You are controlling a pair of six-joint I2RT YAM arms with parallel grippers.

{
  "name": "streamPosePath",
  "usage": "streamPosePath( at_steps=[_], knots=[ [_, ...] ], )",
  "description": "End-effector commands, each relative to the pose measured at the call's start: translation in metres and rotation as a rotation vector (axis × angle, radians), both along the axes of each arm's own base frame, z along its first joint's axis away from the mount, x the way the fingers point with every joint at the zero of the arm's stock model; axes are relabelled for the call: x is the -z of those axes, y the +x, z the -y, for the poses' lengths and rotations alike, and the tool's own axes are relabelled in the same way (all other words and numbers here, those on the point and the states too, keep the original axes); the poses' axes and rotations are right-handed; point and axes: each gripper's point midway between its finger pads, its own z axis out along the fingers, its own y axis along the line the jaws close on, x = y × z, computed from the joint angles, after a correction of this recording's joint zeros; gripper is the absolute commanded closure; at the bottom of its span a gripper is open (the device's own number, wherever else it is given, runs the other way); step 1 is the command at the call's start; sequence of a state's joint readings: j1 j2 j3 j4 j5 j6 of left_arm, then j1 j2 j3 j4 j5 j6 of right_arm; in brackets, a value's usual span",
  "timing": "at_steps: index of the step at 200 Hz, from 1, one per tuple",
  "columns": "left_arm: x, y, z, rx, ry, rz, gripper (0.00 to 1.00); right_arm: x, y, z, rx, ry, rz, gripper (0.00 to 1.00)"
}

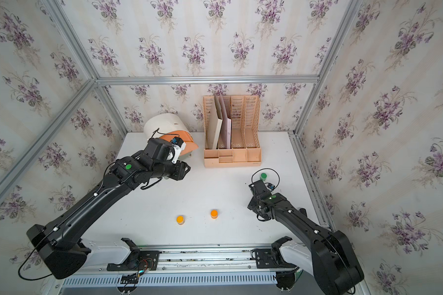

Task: Put the paint cans in the drawer according to color
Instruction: Move the paint can to the center of the board.

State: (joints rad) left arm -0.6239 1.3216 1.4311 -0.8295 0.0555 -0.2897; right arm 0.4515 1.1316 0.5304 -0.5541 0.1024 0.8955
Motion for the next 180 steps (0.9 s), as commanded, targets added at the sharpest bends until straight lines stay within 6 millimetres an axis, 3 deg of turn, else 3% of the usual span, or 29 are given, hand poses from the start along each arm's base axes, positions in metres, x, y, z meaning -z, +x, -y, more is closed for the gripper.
streamPosePath(
  at_steps=[1,52,86,114,130,153,180],
  knots=[
    [-0.007,0.003,-0.001,-0.013,-0.006,0.024,0.46,0.003,0.003,-0.008,-0.016,0.037,0.000,0.53],
    [-0.009,0.000,-0.009,-0.030,0.013,0.035,0.46,0.007,0.025,-0.036,-0.075,0.103,0.012,0.75],
    [-0.004,-0.002,-0.013,-0.041,0.022,0.026,0.46,0.000,0.062,-0.071,-0.164,0.073,0.035,0.78],
    [-0.003,-0.006,-0.015,-0.046,0.025,0.020,0.46,-0.013,0.085,-0.136,-0.314,0.057,0.062,0.81],
    [-0.003,-0.008,-0.020,-0.053,0.034,0.023,0.46,-0.012,0.092,-0.172,-0.386,0.073,0.054,0.89],
    [-0.004,-0.014,-0.030,-0.077,0.043,0.034,0.46,-0.005,0.092,-0.221,-0.482,0.098,0.019,0.88],
    [0.006,-0.022,-0.037,-0.092,0.047,0.016,0.45,0.000,0.087,-0.260,-0.553,0.096,-0.003,0.88]
  ],
)
